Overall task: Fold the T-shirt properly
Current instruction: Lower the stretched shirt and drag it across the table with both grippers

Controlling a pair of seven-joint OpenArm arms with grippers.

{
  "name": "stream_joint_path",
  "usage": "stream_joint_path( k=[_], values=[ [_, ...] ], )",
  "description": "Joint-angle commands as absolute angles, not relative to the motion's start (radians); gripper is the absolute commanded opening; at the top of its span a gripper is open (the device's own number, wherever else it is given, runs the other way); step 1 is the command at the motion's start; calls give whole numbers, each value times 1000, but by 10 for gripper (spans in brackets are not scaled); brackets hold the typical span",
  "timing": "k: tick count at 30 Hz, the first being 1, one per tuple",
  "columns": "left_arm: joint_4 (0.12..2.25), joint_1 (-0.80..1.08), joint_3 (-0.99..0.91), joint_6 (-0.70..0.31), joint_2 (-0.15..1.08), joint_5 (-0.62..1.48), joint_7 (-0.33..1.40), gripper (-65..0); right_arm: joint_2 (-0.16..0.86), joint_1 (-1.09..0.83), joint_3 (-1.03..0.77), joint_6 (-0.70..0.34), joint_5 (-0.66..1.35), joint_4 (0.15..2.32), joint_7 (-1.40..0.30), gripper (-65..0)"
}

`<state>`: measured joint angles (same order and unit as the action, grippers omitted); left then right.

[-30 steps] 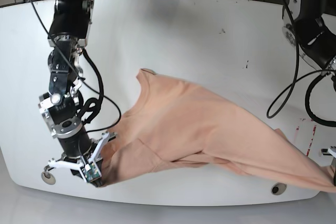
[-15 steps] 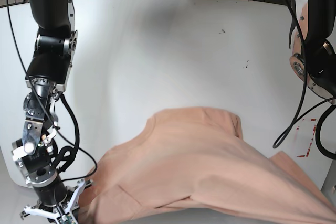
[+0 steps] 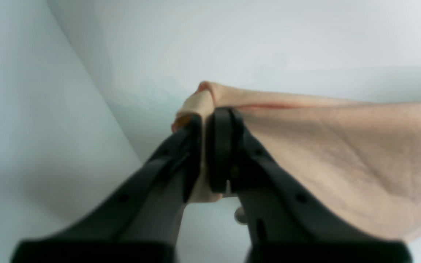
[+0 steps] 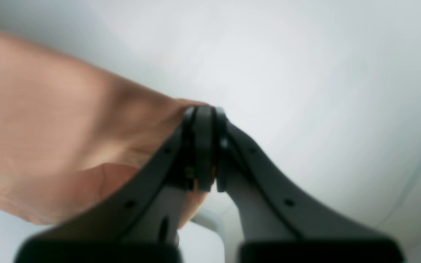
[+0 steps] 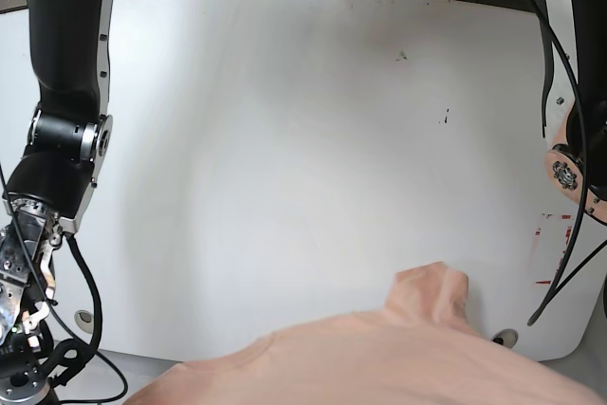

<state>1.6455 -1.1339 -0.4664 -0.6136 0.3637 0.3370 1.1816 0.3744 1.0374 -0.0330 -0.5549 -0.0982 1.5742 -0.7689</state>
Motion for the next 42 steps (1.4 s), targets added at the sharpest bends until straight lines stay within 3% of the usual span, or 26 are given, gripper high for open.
stream_joint_path(
  k=[1, 12, 23, 33, 42],
  values=[
    [1633, -1176, -464, -610, 372, 349, 1155, -650, 384, 1086, -38, -544, -99, 1583, -756, -644],
    [1615, -1056, -467, -615, 374, 355, 1155, -650, 395, 987, -54, -559, -93, 1666, -828, -644],
    [1730, -730, -513, -618, 371, 358, 1153, -650, 389, 608, -196, -564, -91, 1880, -865, -644],
    [1816, -375, -601, -619, 364, 394, 1148, -650, 234, 170, -374, -564, -91, 2009, -843, -647],
    [1813, -122, -651, -619, 372, 469, 1072, -650, 136, -79, -423, -564, -91, 2008, -743, -647]
  ],
)
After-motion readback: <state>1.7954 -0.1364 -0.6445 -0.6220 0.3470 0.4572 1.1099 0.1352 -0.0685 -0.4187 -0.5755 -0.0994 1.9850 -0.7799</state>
